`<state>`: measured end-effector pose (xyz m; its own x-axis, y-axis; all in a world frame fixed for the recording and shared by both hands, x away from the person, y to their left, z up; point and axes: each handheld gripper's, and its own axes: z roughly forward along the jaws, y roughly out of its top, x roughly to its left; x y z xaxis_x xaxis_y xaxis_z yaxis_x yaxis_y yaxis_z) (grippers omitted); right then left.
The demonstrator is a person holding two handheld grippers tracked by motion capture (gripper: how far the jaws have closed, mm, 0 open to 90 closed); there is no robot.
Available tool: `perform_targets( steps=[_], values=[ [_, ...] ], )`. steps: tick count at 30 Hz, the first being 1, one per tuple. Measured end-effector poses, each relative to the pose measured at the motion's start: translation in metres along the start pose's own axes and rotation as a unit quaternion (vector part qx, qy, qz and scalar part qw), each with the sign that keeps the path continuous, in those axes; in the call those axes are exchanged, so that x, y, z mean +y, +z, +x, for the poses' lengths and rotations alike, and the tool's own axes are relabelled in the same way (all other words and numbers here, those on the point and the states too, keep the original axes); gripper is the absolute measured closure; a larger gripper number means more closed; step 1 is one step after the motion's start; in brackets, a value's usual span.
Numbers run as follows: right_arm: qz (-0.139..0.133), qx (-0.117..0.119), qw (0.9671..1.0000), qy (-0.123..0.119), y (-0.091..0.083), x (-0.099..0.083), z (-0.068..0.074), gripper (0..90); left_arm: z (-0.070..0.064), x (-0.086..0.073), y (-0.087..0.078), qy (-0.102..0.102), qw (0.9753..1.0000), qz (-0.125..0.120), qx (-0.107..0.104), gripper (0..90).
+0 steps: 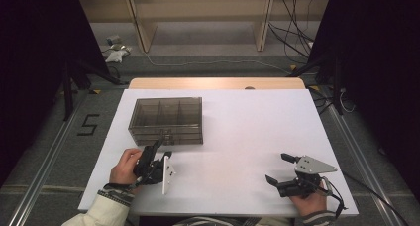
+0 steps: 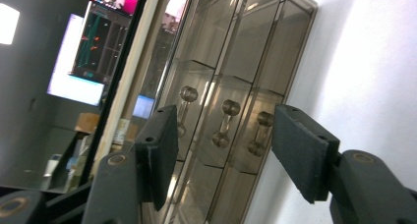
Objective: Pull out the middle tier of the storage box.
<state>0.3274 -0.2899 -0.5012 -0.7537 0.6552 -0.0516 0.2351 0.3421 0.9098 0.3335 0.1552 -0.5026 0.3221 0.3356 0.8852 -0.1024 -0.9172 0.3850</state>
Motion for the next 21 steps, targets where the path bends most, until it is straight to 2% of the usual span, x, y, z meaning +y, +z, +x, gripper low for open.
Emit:
perform_targets(
  steps=[1, 3, 4, 5, 6, 8, 13, 17, 21],
  values=[
    [0.000, 0.000, 1.0000, 0.000, 0.000, 0.000, 0.000, 6.0, 0.000, 0.000, 0.000, 0.000, 1.0000, 0.000, 0.000, 43.5],
    [0.001, -0.001, 1.0000, 0.000, 0.000, 0.000, 0.000, 6.0, -0.003, 0.001, 0.002, 0.020, 0.9997, 0.008, 0.010, 44.0],
    [0.001, -0.001, 1.0000, 0.000, 0.000, 0.000, 0.000, 6.0, -0.003, 0.001, 0.002, 0.020, 0.9997, 0.008, 0.010, 44.4],
    [0.002, 0.000, 1.0000, 0.000, 0.000, 0.000, 0.000, 6.0, -0.005, 0.001, 0.004, 0.030, 0.9993, 0.013, 0.019, 44.8],
    [0.002, 0.000, 1.0000, 0.000, 0.000, 0.000, 0.000, 6.0, -0.005, 0.001, 0.004, 0.030, 0.9993, 0.013, 0.019, 45.5],
    [0.002, 0.001, 1.0000, -0.001, 0.001, 0.000, 0.000, 6.1, -0.008, 0.002, 0.006, 0.047, 0.9979, 0.028, 0.035, 47.5],
    [0.004, 0.002, 1.0000, -0.001, 0.001, 0.000, 0.001, 6.0, -0.012, 0.003, 0.009, 0.062, 0.9967, 0.034, 0.040, 48.3],
    [0.006, 0.002, 1.0000, -0.002, 0.001, 0.000, 0.001, 6.0, -0.015, 0.004, 0.012, 0.084, 0.9939, 0.047, 0.053, 49.3],
    [0.007, 0.002, 1.0000, -0.004, 0.002, 0.000, 0.002, 6.0, -0.016, 0.004, 0.014, 0.086, 0.9929, 0.054, 0.062, 49.9]
  ],
)
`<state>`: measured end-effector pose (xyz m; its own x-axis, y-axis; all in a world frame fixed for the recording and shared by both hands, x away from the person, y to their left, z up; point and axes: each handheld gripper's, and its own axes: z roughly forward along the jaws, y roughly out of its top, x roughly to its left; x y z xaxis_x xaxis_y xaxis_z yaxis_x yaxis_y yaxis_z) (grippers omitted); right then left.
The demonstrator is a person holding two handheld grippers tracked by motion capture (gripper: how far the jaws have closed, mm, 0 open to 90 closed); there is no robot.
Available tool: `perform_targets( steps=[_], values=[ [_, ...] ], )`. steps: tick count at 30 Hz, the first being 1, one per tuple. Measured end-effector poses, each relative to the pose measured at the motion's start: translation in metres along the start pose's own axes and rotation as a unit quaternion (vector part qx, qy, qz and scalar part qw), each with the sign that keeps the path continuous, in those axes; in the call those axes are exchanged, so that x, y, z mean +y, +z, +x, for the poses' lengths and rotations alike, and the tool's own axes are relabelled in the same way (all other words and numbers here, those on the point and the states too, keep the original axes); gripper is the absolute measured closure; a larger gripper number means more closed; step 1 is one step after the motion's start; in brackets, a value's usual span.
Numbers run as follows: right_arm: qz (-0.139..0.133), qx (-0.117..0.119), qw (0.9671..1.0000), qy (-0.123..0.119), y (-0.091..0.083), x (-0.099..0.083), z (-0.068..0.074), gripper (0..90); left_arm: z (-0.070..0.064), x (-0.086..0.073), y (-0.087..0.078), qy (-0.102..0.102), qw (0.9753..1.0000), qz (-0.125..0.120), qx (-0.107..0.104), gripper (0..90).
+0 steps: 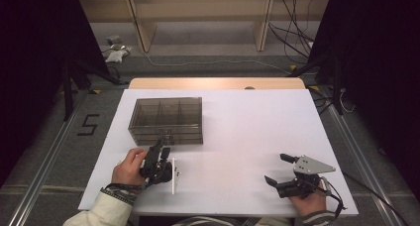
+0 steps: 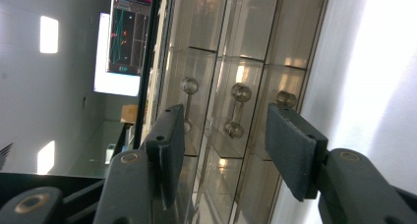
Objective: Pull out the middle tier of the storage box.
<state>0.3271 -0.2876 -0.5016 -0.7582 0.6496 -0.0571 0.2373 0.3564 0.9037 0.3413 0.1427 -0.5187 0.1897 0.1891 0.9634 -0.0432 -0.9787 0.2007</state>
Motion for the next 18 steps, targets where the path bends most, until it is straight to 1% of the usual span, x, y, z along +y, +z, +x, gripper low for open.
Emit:
perform_targets(
  steps=[1, 4, 8, 9, 13, 16, 18],
  values=[
    [0.000, 0.000, 1.0000, -0.001, -0.0002, 0.0000, -0.0001, 6.0, -0.0001, 0.0004, 0.0004, 0.001, 1.0000, 0.007, 0.004, 49.9],
    [0.000, 0.000, 1.0000, 0.000, -0.0002, 0.0000, 0.0000, 6.0, -0.0005, 0.0005, 0.0020, -0.002, 0.9999, 0.009, 0.007, 50.2],
    [-0.001, 0.001, 1.0000, -0.001, -0.0001, 0.0000, 0.0002, 6.0, -0.0013, 0.0008, 0.0037, 0.000, 0.9998, 0.018, 0.013, 50.9],
    [-0.001, 0.001, 1.0000, -0.003, 0.0001, 0.0000, 0.0002, 6.0, -0.0019, 0.0010, 0.0050, 0.000, 0.9996, 0.024, 0.017, 51.0],
    [0.000, 0.000, 1.0000, -0.004, 0.0003, 0.0000, 0.0006, 6.0, -0.0029, 0.0011, 0.0072, 0.002, 0.9994, 0.027, 0.022, 51.8],
    [0.000, 0.001, 1.0000, -0.004, 0.0001, 0.0000, 0.0008, 5.9, -0.0042, 0.0014, 0.0090, 0.005, 0.9992, 0.032, 0.026, 52.4],
    [0.001, 0.000, 1.0000, -0.006, 0.0003, 0.0000, 0.0008, 5.9, -0.0059, 0.0015, 0.0103, 0.013, 0.9988, 0.036, 0.030, 52.9]
  ],
)
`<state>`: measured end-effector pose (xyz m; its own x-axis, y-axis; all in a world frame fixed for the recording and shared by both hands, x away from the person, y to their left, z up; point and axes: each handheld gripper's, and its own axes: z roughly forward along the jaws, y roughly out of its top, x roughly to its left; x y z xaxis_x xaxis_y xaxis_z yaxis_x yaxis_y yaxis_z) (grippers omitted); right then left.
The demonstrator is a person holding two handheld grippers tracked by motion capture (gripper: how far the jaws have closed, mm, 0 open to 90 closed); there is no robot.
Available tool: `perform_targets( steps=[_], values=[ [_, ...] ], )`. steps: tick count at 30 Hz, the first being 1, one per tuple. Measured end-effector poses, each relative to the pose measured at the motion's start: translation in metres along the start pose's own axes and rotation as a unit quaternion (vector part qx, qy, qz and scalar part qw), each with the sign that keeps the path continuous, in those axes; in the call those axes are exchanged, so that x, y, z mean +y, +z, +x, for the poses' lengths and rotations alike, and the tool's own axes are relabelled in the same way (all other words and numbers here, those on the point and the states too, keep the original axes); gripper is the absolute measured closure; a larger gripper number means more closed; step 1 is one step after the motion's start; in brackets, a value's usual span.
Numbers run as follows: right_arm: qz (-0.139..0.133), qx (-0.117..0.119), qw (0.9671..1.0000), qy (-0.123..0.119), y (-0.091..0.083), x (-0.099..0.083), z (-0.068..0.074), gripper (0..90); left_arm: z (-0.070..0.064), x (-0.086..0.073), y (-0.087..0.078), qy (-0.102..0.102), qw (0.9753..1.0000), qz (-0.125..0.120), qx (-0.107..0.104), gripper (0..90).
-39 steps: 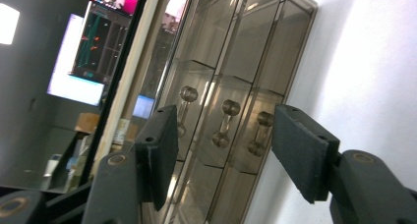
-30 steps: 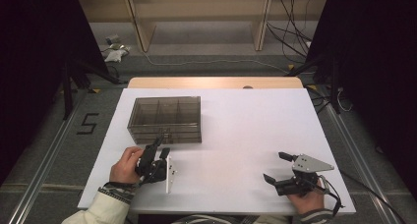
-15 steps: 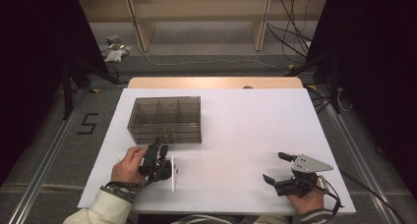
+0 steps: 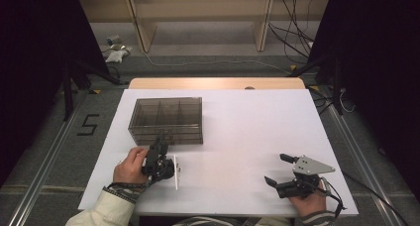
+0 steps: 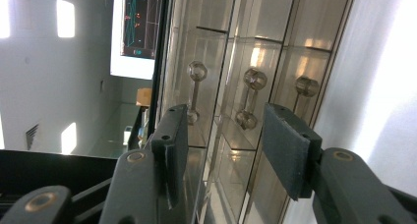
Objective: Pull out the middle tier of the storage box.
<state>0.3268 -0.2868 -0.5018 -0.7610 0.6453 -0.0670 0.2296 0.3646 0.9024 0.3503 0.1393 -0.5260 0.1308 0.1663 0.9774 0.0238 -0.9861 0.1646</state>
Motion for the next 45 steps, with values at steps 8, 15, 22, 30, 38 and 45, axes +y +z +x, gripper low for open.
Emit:
perform_targets(
  steps=[8, 15, 22, 30, 38, 45],
  values=[
    [0.003, -0.003, 1.0000, 0.000, 0.000, 0.000, 0.000, 5.9, -0.001, 0.000, 0.003, 0.011, 0.9999, 0.007, 0.004, 53.6],
    [0.005, -0.005, 1.0000, -0.002, 0.000, 0.000, 0.001, 6.0, -0.001, 0.000, 0.005, 0.012, 0.9999, 0.008, 0.000, 56.6],
    [0.006, -0.006, 1.0000, -0.003, 0.001, 0.000, 0.001, 6.1, 0.000, 0.001, 0.009, 0.022, 0.9997, 0.011, -0.004, 60.3],
    [0.007, -0.006, 0.9999, -0.005, 0.001, 0.000, 0.001, 6.2, -0.004, 0.002, 0.012, 0.037, 0.9992, 0.013, -0.007, 63.9],
    [0.006, -0.007, 0.9999, -0.006, 0.001, 0.000, 0.001, 6.2, -0.007, 0.002, 0.016, 0.052, 0.9985, 0.018, -0.005, 65.9],
    [0.007, -0.007, 0.9999, -0.008, 0.001, 0.000, 0.001, 6.3, -0.011, 0.000, 0.022, 0.066, 0.9975, 0.024, 0.001, 69.2]
  ],
)
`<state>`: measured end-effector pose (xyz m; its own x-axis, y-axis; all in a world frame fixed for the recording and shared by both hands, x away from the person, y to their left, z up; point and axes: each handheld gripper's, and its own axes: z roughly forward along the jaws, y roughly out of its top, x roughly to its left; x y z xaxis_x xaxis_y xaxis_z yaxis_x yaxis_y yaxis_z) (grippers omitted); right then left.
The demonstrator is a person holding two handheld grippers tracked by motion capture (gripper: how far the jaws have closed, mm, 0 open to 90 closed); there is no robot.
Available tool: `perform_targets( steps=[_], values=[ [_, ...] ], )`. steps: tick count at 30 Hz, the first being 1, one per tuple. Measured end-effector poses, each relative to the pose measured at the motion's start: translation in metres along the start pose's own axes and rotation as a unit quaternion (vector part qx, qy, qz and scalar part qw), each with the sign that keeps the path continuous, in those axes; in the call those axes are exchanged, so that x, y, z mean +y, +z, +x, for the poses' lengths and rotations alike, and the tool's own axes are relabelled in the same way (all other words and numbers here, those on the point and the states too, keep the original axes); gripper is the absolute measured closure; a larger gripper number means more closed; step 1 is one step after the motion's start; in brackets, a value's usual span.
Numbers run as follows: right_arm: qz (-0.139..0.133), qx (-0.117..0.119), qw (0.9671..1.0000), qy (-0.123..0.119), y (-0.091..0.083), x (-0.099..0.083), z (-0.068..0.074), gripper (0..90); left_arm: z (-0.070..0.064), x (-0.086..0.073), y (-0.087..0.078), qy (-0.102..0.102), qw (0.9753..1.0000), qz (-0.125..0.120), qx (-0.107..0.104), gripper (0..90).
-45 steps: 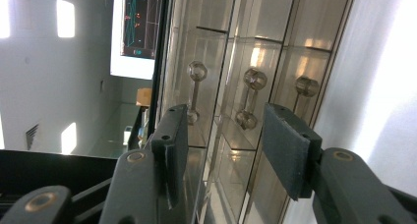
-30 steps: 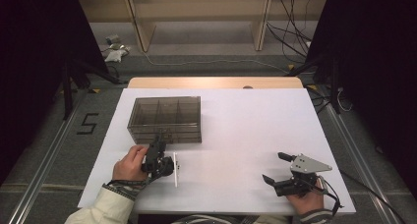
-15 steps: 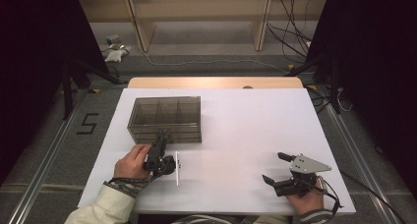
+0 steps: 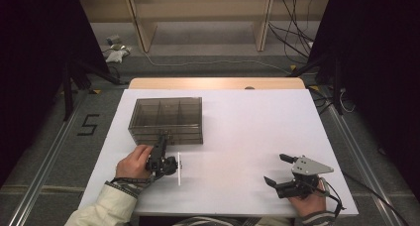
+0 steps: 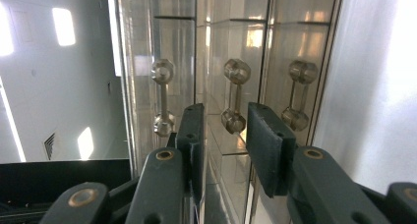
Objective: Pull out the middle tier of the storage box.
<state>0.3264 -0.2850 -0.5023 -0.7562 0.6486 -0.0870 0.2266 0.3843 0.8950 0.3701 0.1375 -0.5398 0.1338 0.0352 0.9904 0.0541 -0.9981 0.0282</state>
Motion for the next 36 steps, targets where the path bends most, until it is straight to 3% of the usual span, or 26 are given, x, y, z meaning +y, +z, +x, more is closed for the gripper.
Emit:
perform_targets(
  steps=[7, 12, 23, 36],
  values=[
    [0.000, 0.000, 1.0000, 0.000, 0.000, 0.000, 0.000, 6.3, -0.002, 0.000, 0.002, 0.008, 1.0000, 0.001, 0.002, 71.8],
    [0.001, 0.000, 1.0000, -0.001, 0.000, 0.000, 0.000, 6.3, -0.002, 0.000, 0.002, 0.008, 1.0000, 0.002, -0.003, 78.4],
    [0.003, 0.000, 1.0000, 0.000, 0.001, 0.000, 0.000, 6.4, -0.001, 0.000, -0.006, 0.005, 1.0000, -0.003, -0.006, 78.7],
    [0.005, -0.001, 1.0000, -0.002, 0.001, 0.000, 0.001, 6.5, 0.000, -0.004, -0.017, 0.003, 0.9997, -0.005, -0.024, 78.4]
  ],
)
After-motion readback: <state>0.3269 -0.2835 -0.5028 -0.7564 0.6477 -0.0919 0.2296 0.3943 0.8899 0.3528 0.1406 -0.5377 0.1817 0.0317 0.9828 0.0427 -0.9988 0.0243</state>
